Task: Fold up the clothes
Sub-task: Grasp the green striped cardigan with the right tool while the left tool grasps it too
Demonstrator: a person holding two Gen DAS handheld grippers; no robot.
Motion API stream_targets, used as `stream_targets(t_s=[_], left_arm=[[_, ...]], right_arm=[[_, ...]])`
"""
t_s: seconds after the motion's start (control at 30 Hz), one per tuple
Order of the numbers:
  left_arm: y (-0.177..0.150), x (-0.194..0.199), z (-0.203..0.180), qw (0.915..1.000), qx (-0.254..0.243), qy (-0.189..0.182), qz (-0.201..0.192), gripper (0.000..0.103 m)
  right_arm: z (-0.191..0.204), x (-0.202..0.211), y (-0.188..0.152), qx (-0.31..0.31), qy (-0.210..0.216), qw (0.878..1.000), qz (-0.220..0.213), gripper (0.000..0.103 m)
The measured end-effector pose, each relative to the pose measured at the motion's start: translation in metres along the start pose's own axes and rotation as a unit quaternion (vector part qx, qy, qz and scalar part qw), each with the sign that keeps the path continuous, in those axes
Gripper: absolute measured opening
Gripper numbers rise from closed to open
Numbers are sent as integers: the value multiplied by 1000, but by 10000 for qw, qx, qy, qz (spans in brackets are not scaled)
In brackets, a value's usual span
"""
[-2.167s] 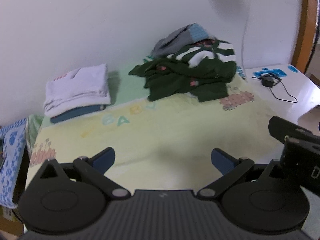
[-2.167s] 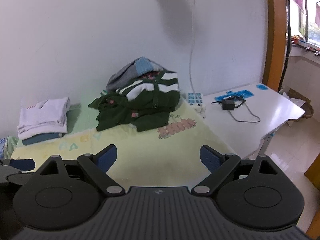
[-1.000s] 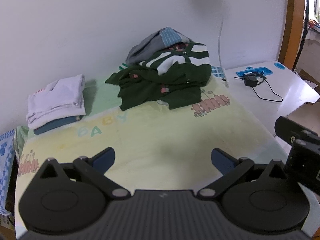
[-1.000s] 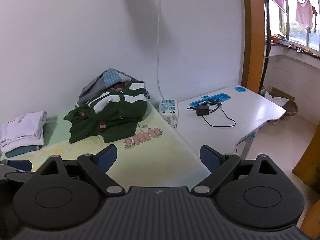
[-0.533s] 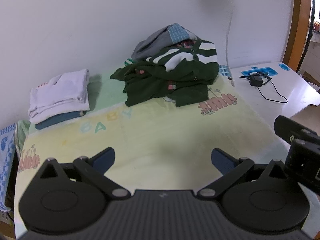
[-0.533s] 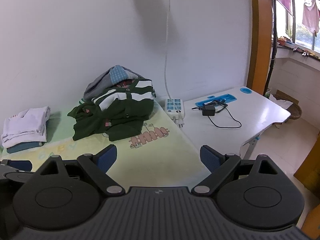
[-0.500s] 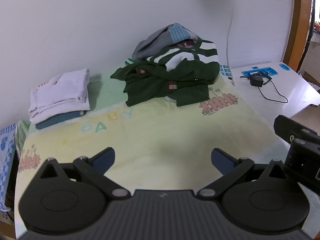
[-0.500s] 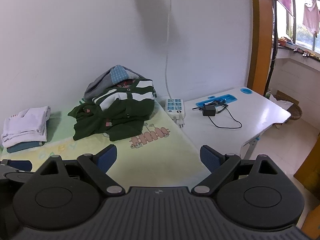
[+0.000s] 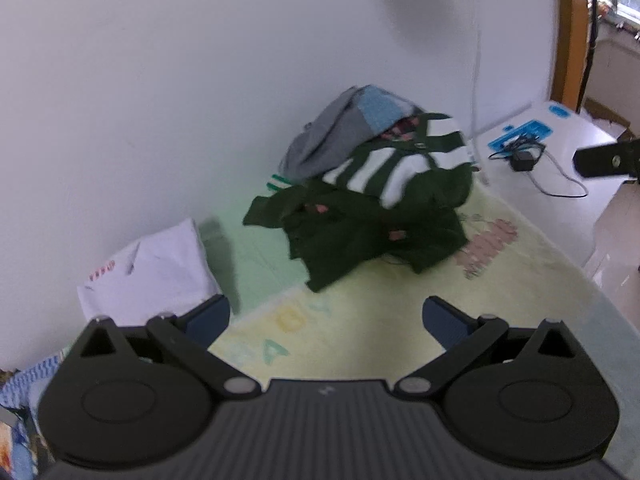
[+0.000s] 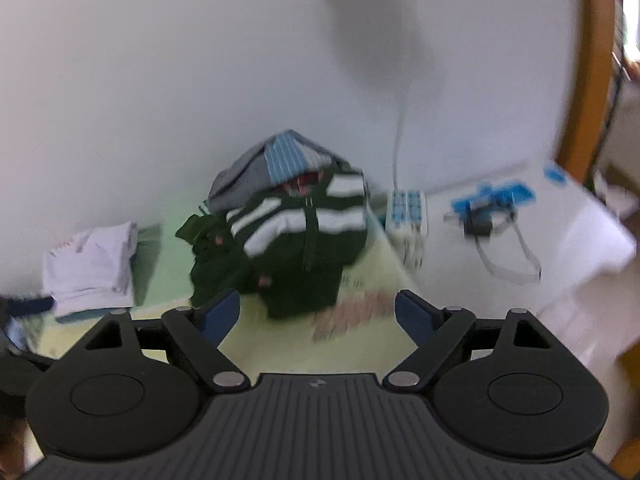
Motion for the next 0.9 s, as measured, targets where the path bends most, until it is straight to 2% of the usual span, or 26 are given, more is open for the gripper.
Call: stream_targets(t_s=[0.13, 0.3, 0.37, 0.47, 0.63, 0.73, 0.8, 0.9], left_arm=[[36, -24, 25, 9996, 152, 237, 47, 102], [55, -62, 51, 9949, 1009, 50, 39, 102], [51, -71, 58, 9905, 1372, 33, -76, 102], [39, -84, 62, 9867, 1626, 15, -46, 102], [23, -106, 55, 9847, 1739, 37, 71, 102], [21, -116, 43, 9853, 1705, -67, 10, 102], [25, -124, 33, 9858, 1651, -294, -27, 102], [36, -144, 16, 9882, 1473, -409, -37, 102]], right_arm=[[18, -46, 41, 760, 263, 9966, -195, 87], [44, -125, 69, 1308, 205, 9895, -573, 84], [52, -155, 77, 1432, 144, 9873, -675, 80], [64, -197, 86, 1586, 139, 9845, -735, 80], [87, -248, 92, 1882, 139, 9793, -735, 79], [78, -260, 83, 1729, -26, 9840, -428, 73], [63, -264, 75, 1456, -94, 9891, -206, 75], [33, -266, 53, 1200, 248, 9924, 52, 78]])
Point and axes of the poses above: each gripper's, at about its wrist camera, not at the fingertips, and x roughly against the way its jaws point, z to its left, y to its top, the point moved 2 cm from there along -x, roughly the way its jaws point, and after that the axes turned 12 degrees about -y, right-handed, at the moved point
